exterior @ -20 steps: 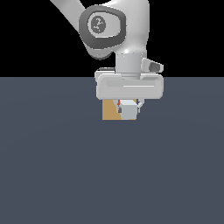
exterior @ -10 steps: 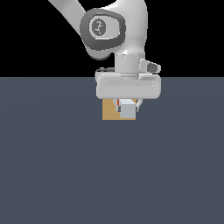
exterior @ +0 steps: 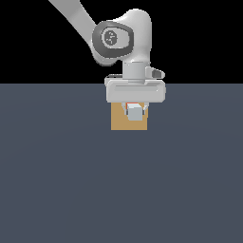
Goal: Insert the peg into the horizontal hole in a box.
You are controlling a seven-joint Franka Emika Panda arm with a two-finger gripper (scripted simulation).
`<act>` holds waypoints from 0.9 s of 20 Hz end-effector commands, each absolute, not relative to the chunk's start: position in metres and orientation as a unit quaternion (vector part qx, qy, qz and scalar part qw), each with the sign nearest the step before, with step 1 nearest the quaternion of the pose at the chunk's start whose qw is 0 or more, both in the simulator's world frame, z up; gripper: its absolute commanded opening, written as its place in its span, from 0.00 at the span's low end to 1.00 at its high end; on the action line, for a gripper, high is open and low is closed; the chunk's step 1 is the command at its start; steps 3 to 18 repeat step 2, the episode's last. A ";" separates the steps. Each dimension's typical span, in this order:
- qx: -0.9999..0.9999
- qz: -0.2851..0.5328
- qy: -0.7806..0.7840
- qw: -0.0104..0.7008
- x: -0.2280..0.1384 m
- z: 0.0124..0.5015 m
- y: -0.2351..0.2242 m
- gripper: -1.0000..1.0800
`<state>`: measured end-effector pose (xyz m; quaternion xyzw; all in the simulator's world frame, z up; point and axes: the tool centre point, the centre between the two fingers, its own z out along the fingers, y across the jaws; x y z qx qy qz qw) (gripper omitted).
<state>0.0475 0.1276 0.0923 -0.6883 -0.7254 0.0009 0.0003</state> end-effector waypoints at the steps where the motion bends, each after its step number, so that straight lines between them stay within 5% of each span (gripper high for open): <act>1: -0.689 -0.001 -0.725 -0.001 0.049 0.094 0.135 0.00; 18: -0.689 -0.001 -0.725 -0.001 0.049 0.094 0.136 0.00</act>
